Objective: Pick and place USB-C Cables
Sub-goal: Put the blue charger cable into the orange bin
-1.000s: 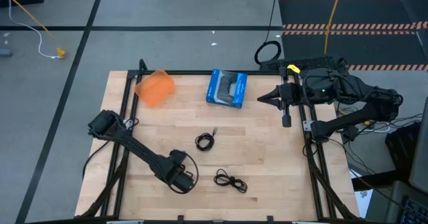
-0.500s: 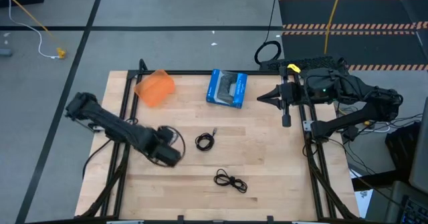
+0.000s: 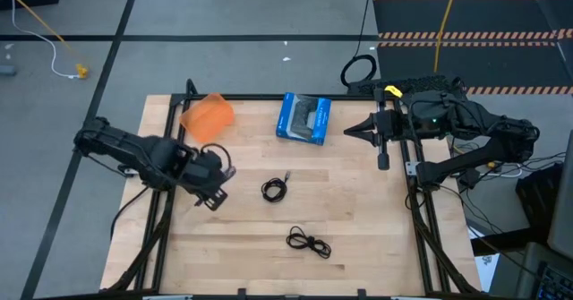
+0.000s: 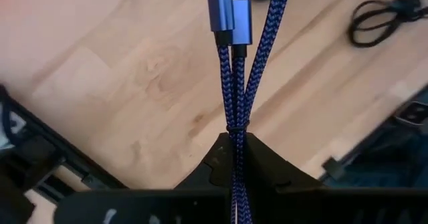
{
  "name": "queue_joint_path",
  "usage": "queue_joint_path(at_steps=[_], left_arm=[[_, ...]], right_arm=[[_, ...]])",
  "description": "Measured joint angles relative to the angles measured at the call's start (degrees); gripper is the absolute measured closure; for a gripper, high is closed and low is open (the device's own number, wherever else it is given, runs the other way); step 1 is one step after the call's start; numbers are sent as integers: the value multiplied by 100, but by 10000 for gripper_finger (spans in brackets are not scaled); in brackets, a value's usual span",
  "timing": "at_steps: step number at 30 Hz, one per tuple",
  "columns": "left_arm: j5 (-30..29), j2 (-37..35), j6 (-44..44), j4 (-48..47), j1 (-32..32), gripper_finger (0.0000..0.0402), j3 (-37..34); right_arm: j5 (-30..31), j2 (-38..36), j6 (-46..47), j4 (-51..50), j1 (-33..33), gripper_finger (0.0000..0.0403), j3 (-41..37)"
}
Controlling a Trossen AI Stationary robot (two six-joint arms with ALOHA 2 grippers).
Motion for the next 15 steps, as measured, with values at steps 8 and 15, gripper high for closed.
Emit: queue_joint_path(at_steps=[8, 15], left_arm=[[-22, 271, 602, -547, 184, 389, 1207], [-12, 364, 1157, -543, 467, 389, 1655]], right_arm=[[0, 0, 15, -2, 0, 403, 0], [0, 0, 166, -9, 2, 403, 0]])
